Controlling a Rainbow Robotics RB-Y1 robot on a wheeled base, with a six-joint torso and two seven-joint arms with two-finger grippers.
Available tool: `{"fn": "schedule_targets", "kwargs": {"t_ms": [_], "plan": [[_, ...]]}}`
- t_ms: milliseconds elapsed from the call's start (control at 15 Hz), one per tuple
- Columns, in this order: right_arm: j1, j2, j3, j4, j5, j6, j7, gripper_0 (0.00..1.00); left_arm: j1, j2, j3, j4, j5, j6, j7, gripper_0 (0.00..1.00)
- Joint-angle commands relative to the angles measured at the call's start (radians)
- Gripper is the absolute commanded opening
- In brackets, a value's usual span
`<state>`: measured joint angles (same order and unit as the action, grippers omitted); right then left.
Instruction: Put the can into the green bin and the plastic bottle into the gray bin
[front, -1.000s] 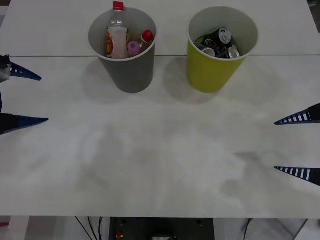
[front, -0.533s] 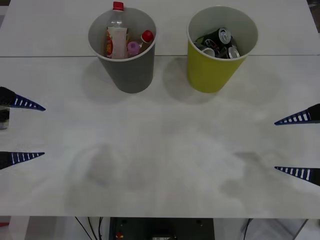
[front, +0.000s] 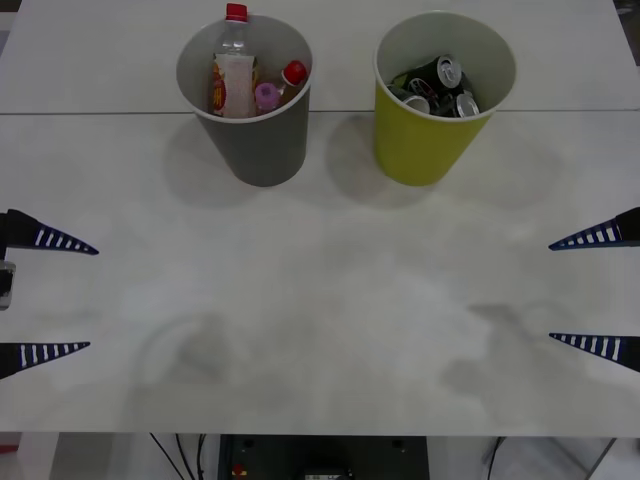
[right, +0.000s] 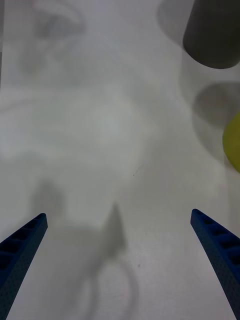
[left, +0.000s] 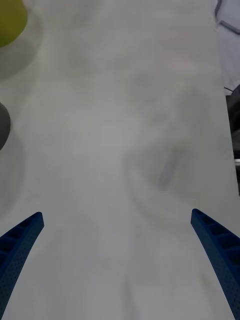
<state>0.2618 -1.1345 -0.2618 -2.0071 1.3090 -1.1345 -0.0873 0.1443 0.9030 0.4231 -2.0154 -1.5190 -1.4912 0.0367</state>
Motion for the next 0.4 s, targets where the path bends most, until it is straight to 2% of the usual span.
{"fn": "schedule_targets", "kwargs": {"t_ms": [67, 400], "plan": [[0.000, 0.000, 0.000, 0.000, 0.000, 0.000, 0.000, 1.00, 0.017, -0.001, 0.000, -0.006, 0.003, -0.001, -0.009, 1.00], [0.000, 0.000, 0.000, 0.000, 0.000, 0.000, 0.000, 1.00, 0.023, -0.001, -0.001, -0.008, 0.005, -0.001, -0.018, 1.00]]}}
